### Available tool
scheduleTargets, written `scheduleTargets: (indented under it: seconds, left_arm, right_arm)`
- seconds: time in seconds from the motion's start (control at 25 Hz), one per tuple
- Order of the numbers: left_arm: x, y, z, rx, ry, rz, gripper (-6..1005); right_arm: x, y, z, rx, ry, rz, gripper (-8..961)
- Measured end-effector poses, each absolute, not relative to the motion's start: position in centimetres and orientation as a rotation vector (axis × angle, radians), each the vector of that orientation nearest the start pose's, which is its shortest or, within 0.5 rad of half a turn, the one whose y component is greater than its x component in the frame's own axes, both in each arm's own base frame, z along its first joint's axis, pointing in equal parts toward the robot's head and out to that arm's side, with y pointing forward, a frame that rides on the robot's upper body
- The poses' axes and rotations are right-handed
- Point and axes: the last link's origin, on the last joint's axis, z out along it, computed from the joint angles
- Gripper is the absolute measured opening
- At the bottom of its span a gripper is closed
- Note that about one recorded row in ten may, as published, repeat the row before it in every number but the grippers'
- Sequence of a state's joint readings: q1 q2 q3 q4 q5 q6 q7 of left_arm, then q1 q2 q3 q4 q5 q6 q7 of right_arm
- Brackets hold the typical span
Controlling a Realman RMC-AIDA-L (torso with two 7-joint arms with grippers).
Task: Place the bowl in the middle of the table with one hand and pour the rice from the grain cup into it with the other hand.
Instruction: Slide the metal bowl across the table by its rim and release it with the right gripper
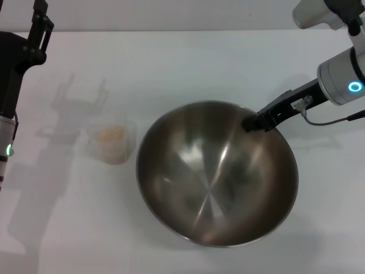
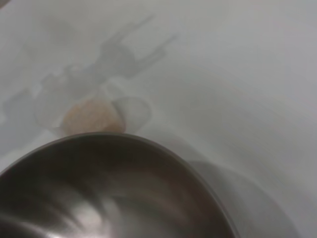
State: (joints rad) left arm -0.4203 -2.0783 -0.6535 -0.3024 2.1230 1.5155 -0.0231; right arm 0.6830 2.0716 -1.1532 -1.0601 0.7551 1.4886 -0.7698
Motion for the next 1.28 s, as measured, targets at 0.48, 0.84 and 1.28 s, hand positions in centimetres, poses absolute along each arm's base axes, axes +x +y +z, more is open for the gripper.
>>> scheduleTargets:
  seconds: [0.48,0.84,1.28]
  left_arm:
    - [-26.5,31.5,-0.4,-1.488,-0.242,-1.008,722]
    - [-26.4,31.4,-0.4,-1.486,-0.241,-1.010,722]
    - [-26.4,31.3,-0.3,-1.478,-0.237,-1.020,722]
  right_arm:
    - [19.4,37.6,-1.2,-2.710,1.103,-0.203,15]
    - [19.2,37.5,-1.6,-2.724,1.115,-0.218,19]
    - [17.3,37.8,-0.6,-2.739,0.959,-0.212,315]
